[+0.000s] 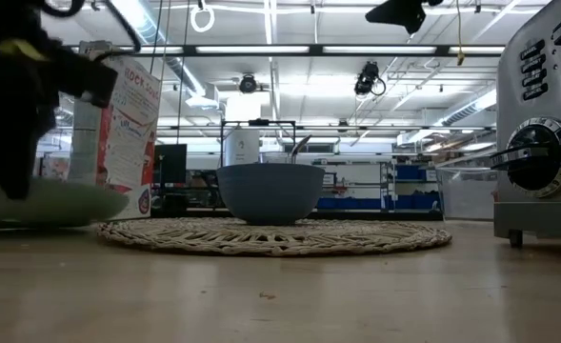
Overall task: Arrange a breakfast setting
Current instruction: Put the green plate on the table mat, then adjust the bowl on the table mat, then put the spoon on the table mat
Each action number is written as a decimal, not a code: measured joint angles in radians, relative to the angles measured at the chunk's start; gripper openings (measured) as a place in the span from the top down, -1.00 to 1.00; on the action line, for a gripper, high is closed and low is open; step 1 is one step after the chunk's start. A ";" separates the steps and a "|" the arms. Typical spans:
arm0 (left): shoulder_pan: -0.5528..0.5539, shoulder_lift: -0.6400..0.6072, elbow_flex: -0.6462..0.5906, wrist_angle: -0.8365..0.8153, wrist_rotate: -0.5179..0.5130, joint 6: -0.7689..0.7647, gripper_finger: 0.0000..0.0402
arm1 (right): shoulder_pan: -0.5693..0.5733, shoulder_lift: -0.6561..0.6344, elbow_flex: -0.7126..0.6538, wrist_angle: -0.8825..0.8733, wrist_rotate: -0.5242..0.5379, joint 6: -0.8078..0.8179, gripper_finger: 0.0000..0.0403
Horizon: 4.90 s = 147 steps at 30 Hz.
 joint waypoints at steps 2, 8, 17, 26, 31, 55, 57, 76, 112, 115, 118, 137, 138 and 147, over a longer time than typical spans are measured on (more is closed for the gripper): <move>0.000 0.000 0.068 -0.049 0.005 0.039 0.93 | 0.000 0.011 0.000 -0.006 0.000 -0.001 -0.43; -0.005 0.041 0.258 -0.014 -0.008 0.369 0.95 | -0.001 0.029 0.000 -0.008 0.051 -0.067 -0.43; -0.033 0.190 0.355 0.018 0.049 0.787 0.92 | 0.007 0.032 0.000 -0.119 0.005 -0.103 -0.43; 0.011 0.267 0.357 0.110 0.058 1.025 0.91 | 0.086 0.203 0.070 -0.216 -0.011 -0.204 -0.39; 0.040 0.277 0.357 0.112 0.061 1.025 0.90 | 0.087 0.355 0.115 -0.220 -0.023 -0.297 -0.32; 0.029 0.173 0.356 0.046 0.149 0.860 0.32 | -0.006 0.816 0.221 -0.084 -0.125 -0.543 0.12; 0.029 0.130 0.356 0.026 0.145 0.824 0.32 | -0.011 0.827 0.220 -0.085 -0.127 -0.555 0.16; 0.103 -0.176 0.357 -0.060 -0.036 0.472 0.32 | -0.039 0.850 0.220 -0.035 -0.134 -0.610 0.79; 0.256 -0.219 0.357 -0.083 -0.093 0.499 0.32 | 0.040 0.800 0.219 -0.141 -0.089 -0.489 0.79; 0.256 -0.219 0.357 -0.083 -0.093 0.498 0.32 | 0.040 0.800 0.219 -0.141 -0.090 -0.489 0.73; 0.256 -0.219 0.357 -0.083 -0.093 0.498 0.32 | 0.040 0.800 0.219 -0.141 -0.090 -0.488 0.64; 0.278 -0.363 0.356 0.313 -0.124 0.650 0.32 | -0.120 0.362 0.220 -0.092 0.206 0.148 0.16; 0.287 -0.382 0.356 0.347 -0.137 0.667 0.32 | -0.158 0.355 0.220 -0.063 0.218 0.243 0.15; 0.400 -0.520 0.357 0.504 -0.156 0.794 0.32 | -0.392 0.519 0.220 0.186 0.186 0.812 0.13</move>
